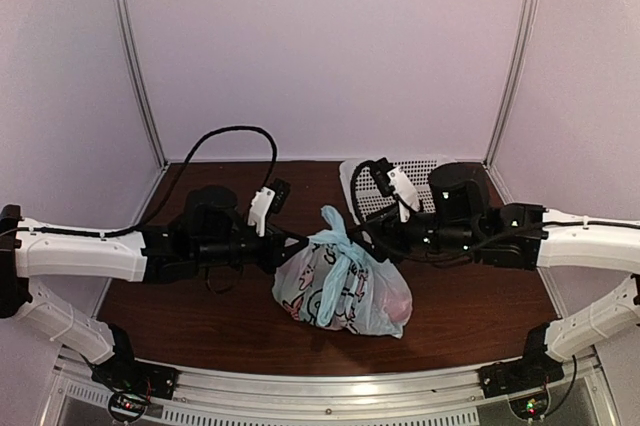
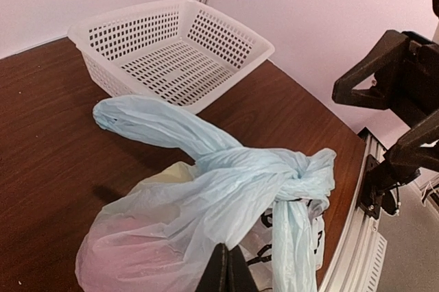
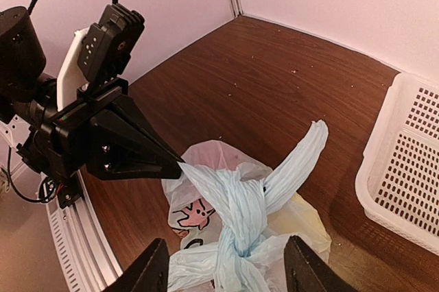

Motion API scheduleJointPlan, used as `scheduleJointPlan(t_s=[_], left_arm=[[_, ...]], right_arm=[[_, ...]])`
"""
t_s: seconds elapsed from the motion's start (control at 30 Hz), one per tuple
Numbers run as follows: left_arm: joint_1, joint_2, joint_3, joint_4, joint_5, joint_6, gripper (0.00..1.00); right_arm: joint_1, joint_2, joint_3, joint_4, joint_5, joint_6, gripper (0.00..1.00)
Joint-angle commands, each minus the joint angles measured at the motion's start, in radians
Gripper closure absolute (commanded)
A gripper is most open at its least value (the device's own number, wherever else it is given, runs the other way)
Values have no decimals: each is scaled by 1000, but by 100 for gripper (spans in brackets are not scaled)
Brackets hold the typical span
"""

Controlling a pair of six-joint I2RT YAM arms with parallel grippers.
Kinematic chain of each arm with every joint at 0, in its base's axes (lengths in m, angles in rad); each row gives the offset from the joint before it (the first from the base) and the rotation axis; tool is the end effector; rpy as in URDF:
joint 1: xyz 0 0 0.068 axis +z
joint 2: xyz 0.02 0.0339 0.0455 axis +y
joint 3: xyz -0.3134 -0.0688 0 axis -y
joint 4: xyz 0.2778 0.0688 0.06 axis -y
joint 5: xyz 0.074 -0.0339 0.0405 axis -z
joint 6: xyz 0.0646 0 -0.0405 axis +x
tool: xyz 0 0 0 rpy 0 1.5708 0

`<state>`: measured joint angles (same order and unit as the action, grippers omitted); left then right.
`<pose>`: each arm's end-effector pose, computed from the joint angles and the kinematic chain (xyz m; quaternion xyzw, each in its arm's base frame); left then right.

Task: Untie the knot of the plastic bag and take out the fruit
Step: Untie the bag handles from the takeout bag.

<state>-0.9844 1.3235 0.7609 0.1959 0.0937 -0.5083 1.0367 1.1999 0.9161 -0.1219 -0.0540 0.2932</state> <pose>0.1828 -0.2860 0.2704 0.2199 0.7938 -0.4124 0.3891 0.1585 0.2748 0.3307 -0.3171 0.7723 0.3571 0.4189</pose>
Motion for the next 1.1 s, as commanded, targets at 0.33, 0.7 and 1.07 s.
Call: scheduleJointPlan(t_s=[0.33, 0.7, 1.07], left_arm=[[6, 1, -16, 80, 11, -13, 100], [6, 16, -15, 97, 14, -30, 100], [7, 13, -16, 90, 8, -33, 100]], right_arm=[[29, 121, 78, -126, 49, -82, 43], [32, 132, 54, -126, 73, -86, 47], [34, 151, 46, -115, 81, -84, 48]])
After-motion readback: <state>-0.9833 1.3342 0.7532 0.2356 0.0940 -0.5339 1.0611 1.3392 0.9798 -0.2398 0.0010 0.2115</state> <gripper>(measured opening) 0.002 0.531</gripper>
